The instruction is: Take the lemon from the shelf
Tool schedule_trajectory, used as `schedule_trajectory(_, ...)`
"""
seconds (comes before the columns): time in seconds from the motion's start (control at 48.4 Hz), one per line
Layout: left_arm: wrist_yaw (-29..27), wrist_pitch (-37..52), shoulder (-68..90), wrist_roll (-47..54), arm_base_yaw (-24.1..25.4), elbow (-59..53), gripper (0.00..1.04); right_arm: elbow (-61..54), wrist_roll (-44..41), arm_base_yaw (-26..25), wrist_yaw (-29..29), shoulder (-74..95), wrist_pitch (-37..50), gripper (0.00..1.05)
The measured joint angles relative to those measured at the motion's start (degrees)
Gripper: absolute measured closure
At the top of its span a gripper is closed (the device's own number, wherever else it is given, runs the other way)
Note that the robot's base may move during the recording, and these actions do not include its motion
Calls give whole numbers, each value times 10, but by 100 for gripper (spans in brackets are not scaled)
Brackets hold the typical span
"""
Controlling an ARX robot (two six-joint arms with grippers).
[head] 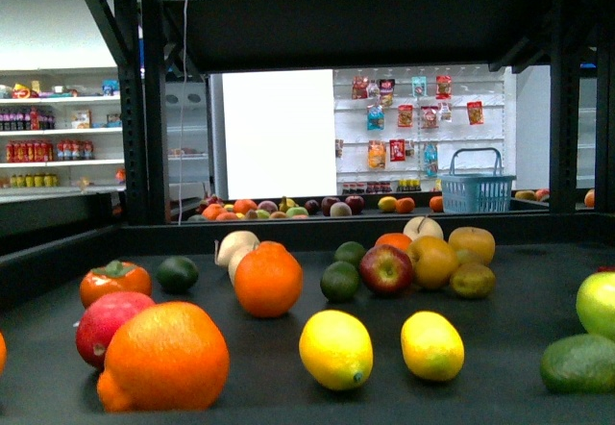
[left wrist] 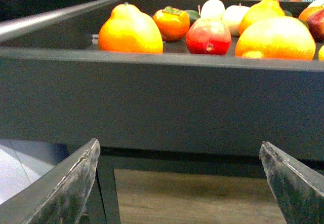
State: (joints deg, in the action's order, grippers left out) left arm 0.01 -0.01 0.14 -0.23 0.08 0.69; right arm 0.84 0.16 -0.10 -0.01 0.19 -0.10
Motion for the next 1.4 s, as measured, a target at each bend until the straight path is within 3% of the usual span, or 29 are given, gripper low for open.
schedule_trajectory(1.404, 0, 0, 0, 0, 0, 0, 8, 0, 0, 0, 0, 0, 0, 8)
